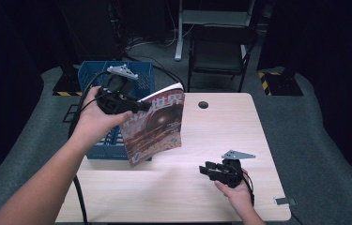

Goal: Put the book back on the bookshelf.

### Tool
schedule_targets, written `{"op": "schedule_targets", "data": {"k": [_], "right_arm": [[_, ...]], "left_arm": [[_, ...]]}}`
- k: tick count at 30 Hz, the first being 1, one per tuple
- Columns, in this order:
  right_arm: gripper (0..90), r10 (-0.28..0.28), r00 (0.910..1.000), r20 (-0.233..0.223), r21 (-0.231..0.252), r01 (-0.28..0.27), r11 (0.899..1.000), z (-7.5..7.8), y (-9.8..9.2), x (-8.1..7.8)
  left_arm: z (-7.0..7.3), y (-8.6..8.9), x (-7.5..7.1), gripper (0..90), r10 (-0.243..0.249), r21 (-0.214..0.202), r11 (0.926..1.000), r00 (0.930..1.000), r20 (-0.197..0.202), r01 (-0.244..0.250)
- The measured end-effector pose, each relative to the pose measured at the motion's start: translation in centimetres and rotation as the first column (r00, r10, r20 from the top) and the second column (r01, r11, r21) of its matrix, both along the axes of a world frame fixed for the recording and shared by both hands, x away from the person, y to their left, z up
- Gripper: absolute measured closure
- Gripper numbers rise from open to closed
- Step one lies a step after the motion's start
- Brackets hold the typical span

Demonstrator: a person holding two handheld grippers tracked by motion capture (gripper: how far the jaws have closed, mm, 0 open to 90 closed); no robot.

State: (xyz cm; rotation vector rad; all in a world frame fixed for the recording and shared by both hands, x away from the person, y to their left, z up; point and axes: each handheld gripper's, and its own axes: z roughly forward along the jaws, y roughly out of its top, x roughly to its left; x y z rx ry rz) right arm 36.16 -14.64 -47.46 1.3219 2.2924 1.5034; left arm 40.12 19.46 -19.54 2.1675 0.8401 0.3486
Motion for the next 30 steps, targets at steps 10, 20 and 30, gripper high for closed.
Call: {"op": "schedule_targets", "data": {"k": [10,20,30], "right_arm": [[58.4,-0.002,1.0000,0.005,-0.006,0.002,1.000,-0.1,0.1,0.0],[58.1,-0.003,1.0000,0.001,-0.011,0.003,1.000,-0.2,0.1,0.0],[57.6,-0.005,1.0000,0.001,-0.011,0.005,1.000,-0.2,0.1,0.0]], "left_arm": [[0.6,1.7,0.5,83.6,0.058,-0.017,0.9982,0.9983,0.000,-0.058],[1.2,2.7,0.9,83.7,0.092,-0.008,0.9958,0.9958,0.003,-0.092],[1.8,3.8,1.5,83.7,0.142,-0.012,0.9898,0.9898,-0.009,-0.142]]}}
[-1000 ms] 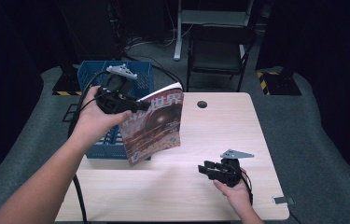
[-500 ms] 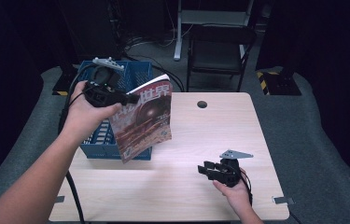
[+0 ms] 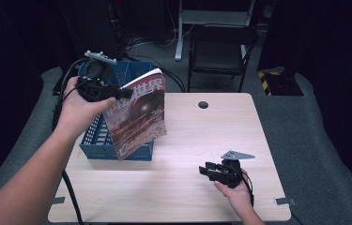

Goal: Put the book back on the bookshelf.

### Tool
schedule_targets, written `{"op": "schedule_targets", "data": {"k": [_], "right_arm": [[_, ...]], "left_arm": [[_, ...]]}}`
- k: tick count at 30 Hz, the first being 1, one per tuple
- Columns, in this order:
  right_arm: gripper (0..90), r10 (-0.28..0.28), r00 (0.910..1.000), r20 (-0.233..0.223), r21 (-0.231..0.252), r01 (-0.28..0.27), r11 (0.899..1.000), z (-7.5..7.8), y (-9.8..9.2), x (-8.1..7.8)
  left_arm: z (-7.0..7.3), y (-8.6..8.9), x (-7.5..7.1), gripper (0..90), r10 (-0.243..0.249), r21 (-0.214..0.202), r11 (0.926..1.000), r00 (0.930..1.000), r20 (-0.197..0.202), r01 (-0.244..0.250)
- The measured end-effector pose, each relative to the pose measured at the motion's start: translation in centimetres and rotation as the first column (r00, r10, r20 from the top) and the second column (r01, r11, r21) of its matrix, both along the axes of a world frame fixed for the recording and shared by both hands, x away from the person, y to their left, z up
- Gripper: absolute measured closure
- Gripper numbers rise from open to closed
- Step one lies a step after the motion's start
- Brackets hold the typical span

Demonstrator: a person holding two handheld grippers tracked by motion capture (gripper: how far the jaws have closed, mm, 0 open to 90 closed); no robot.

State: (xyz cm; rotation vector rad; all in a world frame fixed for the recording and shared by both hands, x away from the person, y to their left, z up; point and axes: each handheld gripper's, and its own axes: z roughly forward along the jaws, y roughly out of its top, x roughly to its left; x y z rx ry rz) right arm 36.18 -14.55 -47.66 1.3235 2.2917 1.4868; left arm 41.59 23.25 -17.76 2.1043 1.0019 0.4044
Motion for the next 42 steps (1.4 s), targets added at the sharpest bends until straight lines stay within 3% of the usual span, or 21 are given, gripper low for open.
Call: {"op": "schedule_targets", "data": {"k": [9,10,15,28,42], "right_arm": [[57.5,-0.002,1.0000,-0.001,0.000,0.002,1.000,0.0,0.0,0.0],[57.5,-0.004,1.0000,-0.006,0.002,0.004,1.000,0.0,0.1,0.0],[57.5,-0.005,1.0000,-0.005,0.000,0.005,1.000,0.0,0.0,-0.1],[57.5,-0.002,1.0000,-0.007,0.001,0.002,1.000,0.0,0.1,-0.1],[57.6,-0.002,1.0000,-0.006,-0.003,0.002,1.000,-0.1,0.1,-0.1]], "left_arm": [[0.0,1.1,0.6,83.7,0.056,-0.001,0.9985,0.9984,-0.006,-0.056],[-0.1,1.2,0.7,83.7,0.092,-0.027,0.9954,0.9958,-0.001,-0.092],[0.2,2.0,0.9,83.7,0.139,-0.046,0.9891,0.9902,-0.005,-0.139],[0.3,4.2,1.7,83.7,0.207,-0.042,0.9773,0.9782,-0.010,-0.208],[0.2,7.1,1.8,83.7,0.288,-0.037,0.9568,0.9575,-0.015,-0.288]]}}
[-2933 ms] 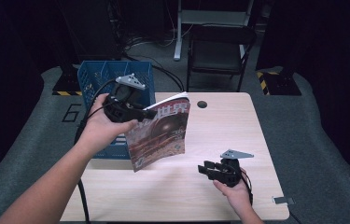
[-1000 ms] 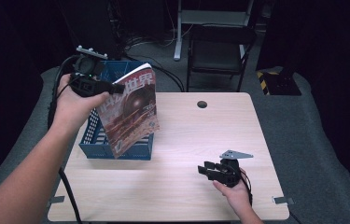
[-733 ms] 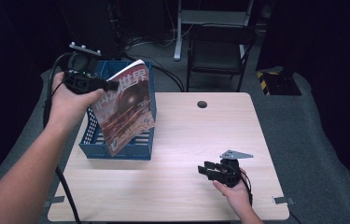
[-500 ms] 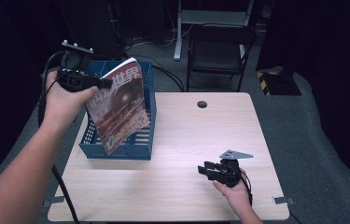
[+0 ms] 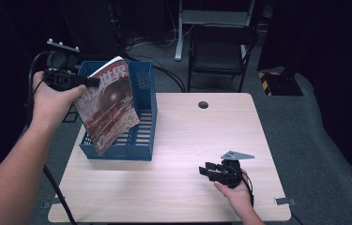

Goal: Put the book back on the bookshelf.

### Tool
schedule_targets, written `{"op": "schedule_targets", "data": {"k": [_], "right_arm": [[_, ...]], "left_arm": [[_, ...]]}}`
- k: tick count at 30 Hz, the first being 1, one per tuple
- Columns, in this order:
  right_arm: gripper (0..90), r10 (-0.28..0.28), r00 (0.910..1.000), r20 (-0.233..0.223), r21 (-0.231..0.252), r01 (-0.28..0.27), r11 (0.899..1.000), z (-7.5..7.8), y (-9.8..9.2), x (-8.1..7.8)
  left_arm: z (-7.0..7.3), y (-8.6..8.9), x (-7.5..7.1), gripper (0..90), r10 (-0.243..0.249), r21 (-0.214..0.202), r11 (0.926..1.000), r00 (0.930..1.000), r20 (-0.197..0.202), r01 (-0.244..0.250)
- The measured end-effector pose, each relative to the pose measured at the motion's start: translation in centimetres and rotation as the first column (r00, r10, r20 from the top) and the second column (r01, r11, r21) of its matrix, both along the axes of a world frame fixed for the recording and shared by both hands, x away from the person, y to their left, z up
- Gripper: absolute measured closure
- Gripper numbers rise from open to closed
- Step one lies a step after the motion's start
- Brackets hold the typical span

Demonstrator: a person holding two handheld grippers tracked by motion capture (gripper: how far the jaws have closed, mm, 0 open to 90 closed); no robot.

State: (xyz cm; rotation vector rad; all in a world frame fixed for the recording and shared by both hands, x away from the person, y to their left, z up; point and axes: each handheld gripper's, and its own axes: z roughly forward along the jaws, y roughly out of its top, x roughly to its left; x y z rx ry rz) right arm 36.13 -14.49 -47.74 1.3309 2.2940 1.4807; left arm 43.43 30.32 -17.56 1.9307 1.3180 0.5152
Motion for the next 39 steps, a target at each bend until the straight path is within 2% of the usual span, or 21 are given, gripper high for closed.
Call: {"op": "schedule_targets", "data": {"k": [12,23,29,39], "right_arm": [[57.5,0.003,1.0000,0.002,-0.004,-0.003,1.000,-0.1,0.0,0.0],[57.4,0.004,1.0000,-0.004,-0.006,-0.004,1.000,-0.1,0.1,0.0],[57.4,0.007,1.0000,-0.004,-0.007,-0.007,1.000,-0.1,0.1,0.0],[57.4,0.006,1.0000,-0.004,-0.002,-0.006,1.000,-0.1,0.1,0.0]], "left_arm": [[-0.3,2.0,0.1,83.7,0.057,0.003,0.9984,0.9984,0.004,-0.057],[-0.5,2.7,0.4,83.7,0.095,0.000,0.9955,0.9955,0.007,-0.095],[-0.6,2.8,0.8,83.7,0.123,-0.006,0.9924,0.9924,-0.005,-0.123],[-1.0,3.0,2.0,83.7,0.178,-0.007,0.9840,0.9840,0.010,-0.178]]}}
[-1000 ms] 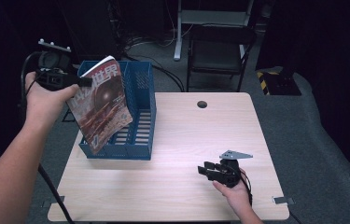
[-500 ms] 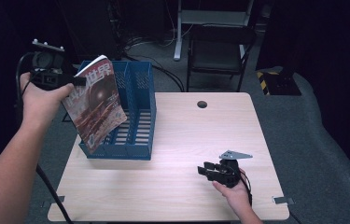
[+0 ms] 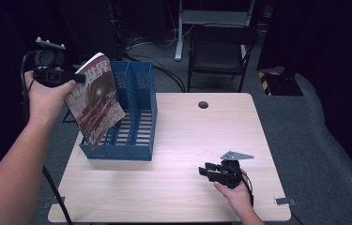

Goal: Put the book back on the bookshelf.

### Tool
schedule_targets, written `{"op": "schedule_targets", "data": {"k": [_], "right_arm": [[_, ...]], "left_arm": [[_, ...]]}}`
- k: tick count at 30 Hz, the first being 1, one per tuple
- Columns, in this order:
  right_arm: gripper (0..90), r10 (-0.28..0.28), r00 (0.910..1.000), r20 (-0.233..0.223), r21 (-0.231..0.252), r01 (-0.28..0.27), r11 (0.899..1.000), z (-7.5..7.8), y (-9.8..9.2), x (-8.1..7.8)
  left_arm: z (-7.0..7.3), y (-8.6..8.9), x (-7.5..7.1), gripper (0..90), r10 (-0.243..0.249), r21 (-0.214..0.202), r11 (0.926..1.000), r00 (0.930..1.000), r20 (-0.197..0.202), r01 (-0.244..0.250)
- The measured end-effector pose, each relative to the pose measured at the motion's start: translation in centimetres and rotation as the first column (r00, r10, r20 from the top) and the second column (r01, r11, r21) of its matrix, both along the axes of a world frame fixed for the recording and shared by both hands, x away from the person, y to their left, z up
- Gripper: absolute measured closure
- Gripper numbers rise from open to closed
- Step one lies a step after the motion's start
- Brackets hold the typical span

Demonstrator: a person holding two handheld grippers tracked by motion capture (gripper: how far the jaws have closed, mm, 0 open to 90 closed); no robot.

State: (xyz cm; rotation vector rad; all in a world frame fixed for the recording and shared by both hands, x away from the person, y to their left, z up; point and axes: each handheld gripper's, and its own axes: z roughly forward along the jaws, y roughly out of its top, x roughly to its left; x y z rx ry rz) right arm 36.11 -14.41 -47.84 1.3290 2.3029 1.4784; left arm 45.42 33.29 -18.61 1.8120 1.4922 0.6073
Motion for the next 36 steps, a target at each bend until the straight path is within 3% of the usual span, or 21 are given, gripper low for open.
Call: {"op": "schedule_targets", "data": {"k": [11,21,36], "right_arm": [[57.4,-0.002,1.0000,-0.001,-0.003,0.002,1.000,0.0,-0.1,0.0],[57.4,-0.001,1.0000,-0.001,-0.001,0.001,1.000,0.0,-0.1,0.0],[57.4,0.003,1.0000,0.007,0.001,-0.003,1.000,0.0,-0.1,0.1]], "left_arm": [[-0.4,0.1,1.6,83.7,0.066,0.001,0.9978,0.9978,-0.004,-0.066],[-0.4,-0.4,2.3,83.7,0.075,-0.015,0.9970,0.9972,-0.003,-0.075],[-0.7,-1.7,3.6,83.7,0.115,-0.030,0.9930,0.9930,0.028,-0.114]]}}
